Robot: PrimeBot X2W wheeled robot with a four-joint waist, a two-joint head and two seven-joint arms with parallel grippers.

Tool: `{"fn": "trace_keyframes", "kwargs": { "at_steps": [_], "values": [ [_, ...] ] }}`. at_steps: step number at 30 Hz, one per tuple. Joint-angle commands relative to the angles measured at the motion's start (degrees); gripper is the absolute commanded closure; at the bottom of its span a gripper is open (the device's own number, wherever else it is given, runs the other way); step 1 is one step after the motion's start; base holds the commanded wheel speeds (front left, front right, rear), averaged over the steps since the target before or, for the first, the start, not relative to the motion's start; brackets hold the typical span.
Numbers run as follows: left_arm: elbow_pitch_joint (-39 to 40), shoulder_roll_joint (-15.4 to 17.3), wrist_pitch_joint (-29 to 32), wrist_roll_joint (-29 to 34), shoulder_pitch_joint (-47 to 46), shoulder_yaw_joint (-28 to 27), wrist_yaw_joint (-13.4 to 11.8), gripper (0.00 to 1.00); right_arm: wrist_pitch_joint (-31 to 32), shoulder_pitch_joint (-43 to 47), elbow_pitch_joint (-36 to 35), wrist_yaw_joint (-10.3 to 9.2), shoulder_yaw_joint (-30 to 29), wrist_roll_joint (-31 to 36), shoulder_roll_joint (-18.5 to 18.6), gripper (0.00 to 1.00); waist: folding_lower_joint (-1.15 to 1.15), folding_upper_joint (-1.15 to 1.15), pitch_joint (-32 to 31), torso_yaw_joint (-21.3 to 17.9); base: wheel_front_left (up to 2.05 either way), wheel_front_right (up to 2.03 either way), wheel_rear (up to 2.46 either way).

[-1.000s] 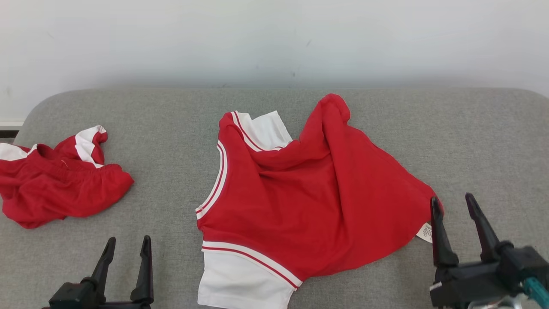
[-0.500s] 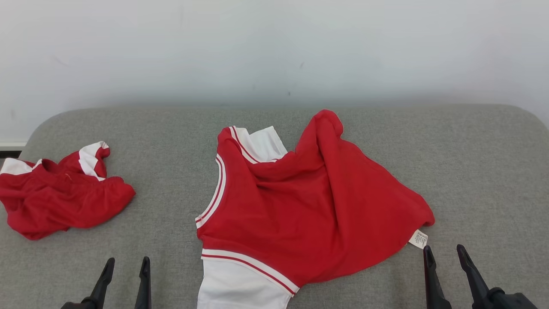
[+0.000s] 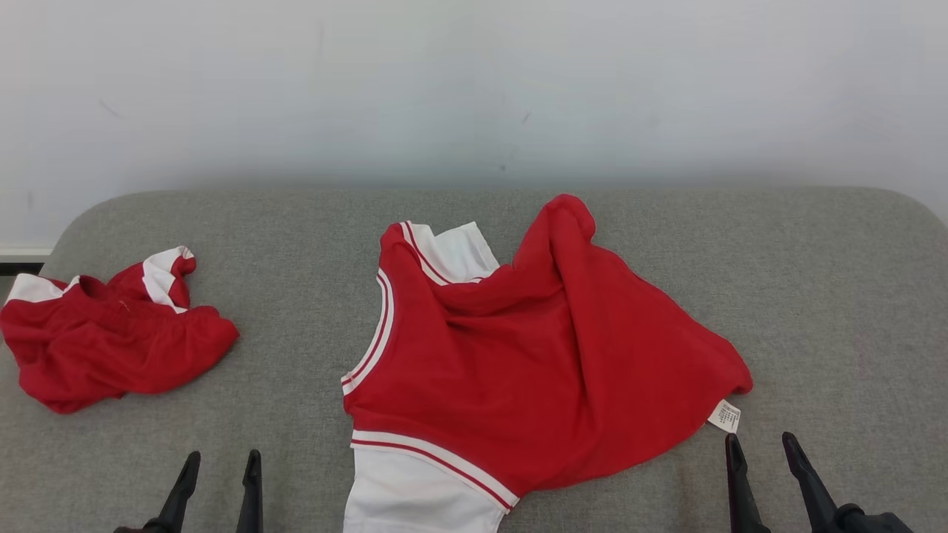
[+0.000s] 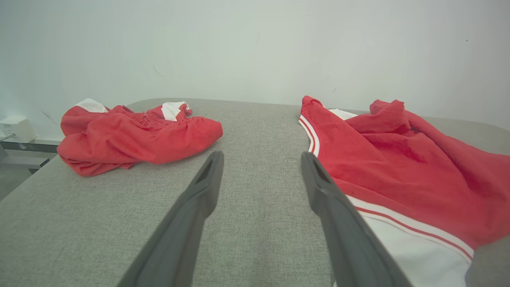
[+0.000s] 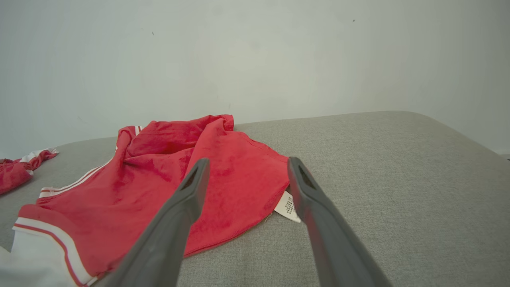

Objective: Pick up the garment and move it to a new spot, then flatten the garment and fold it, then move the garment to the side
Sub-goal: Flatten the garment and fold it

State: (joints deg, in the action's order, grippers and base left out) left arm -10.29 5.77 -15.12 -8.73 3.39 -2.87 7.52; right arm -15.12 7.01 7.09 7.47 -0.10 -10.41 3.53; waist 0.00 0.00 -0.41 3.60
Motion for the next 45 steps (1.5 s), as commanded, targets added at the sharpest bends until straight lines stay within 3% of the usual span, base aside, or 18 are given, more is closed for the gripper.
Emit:
{"fn": "trace_keyframes", "kwargs": {
  "at_steps": [1, 11, 17, 32, 45],
  "values": [
    [-0.1, 0.1, 0.0, 0.1, 0.4, -0.1, -0.1, 0.0, 0.0, -0.2, 0.2, 0.07, 0.1, 0.3, -0.2, 0.0, 0.0, 0.0, 0.1, -0.1, 0.0, 0.0, 0.0],
    [-0.1, -0.3, 0.0, -0.3, 0.4, 1.1, -0.1, 0.0, 0.0, -1.5, 0.9, 0.07, 0.0, 0.4, 0.4, 0.0, 0.0, 0.0, 0.7, -0.3, 0.0, 0.0, 0.0],
    [-1.8, 1.2, 0.0, -1.3, -1.3, 6.3, -0.1, 0.0, 0.0, -5.5, 4.1, 0.07, -0.6, 1.0, 2.4, 0.0, 0.0, 0.0, 2.5, 0.0, 0.0, 0.0, 0.0],
    [-10.8, 5.2, 0.0, -5.4, -6.9, 21.8, -0.1, 0.0, 0.4, -22.0, 24.5, 0.07, -4.6, 2.3, 5.7, 0.0, 0.0, 0.0, 9.1, 0.7, 0.0, 0.0, 0.0],
    [-15.6, 5.5, 0.0, -8.5, -11.4, 26.2, -0.1, 0.0, 0.0, -31.7, 41.1, 0.07, -6.7, 2.9, 5.2, 0.0, 0.0, 0.0, 12.3, 2.1, 0.0, 0.0, 0.0]
  ]
}}
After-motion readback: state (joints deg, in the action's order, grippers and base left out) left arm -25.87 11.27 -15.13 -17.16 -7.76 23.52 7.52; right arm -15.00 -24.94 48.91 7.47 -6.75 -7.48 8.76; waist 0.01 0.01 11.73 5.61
